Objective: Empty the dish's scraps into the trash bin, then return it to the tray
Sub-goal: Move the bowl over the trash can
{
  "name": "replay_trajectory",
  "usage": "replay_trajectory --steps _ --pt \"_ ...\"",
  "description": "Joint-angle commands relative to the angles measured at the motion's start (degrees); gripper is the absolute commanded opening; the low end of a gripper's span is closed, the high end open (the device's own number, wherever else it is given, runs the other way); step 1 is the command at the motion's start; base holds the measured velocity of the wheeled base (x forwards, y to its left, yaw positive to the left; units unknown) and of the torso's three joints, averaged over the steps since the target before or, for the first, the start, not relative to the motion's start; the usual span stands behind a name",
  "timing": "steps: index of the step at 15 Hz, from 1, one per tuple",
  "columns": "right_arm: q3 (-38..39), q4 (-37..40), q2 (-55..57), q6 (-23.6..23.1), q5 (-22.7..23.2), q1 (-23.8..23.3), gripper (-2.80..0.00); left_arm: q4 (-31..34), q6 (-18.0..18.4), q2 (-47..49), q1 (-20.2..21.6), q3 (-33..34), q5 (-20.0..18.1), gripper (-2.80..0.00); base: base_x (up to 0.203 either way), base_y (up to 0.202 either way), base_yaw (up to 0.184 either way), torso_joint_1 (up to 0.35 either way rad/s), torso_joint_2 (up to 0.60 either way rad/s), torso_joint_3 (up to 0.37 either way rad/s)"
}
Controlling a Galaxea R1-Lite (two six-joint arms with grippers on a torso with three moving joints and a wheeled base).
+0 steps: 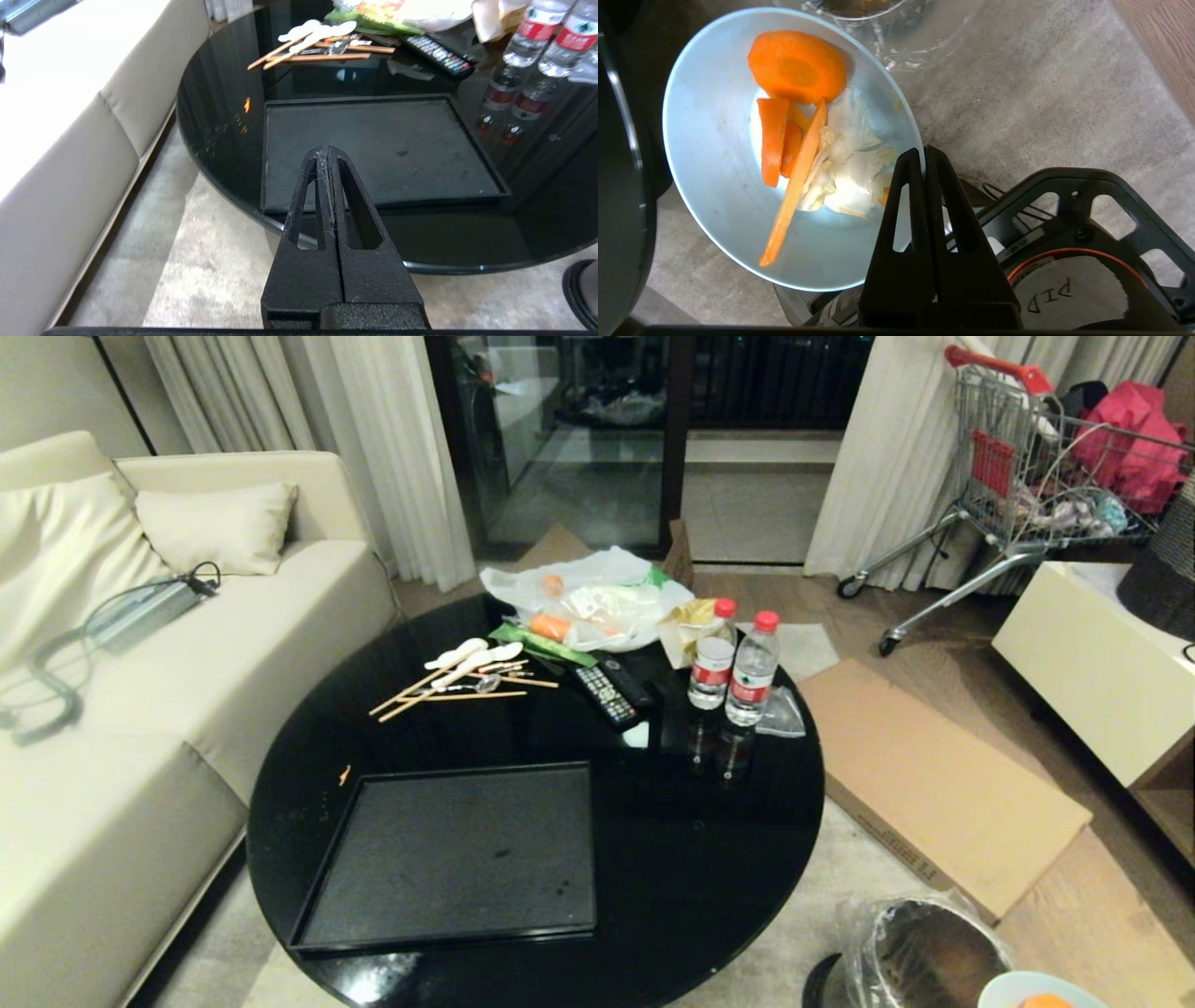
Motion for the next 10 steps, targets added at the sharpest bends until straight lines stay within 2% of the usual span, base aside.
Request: replay_trajectory --steps 1,10 --pt "-0.02 0.16 -0.51 0.3 -0.03 0.03 -2.8 -0.02 0.04 -0.02 0.02 0.0 0.0 -2.8 0.0 0.0 0.0 0.0 0.0 0.0" --pt "-0.12 0.16 -0.69 1.0 -0.12 0.03 -2.8 -0.02 -0.05 -0.02 0.02 0.0 0.0 -2.8 0.0 0.0 0.0 0.0 0.0 0.0"
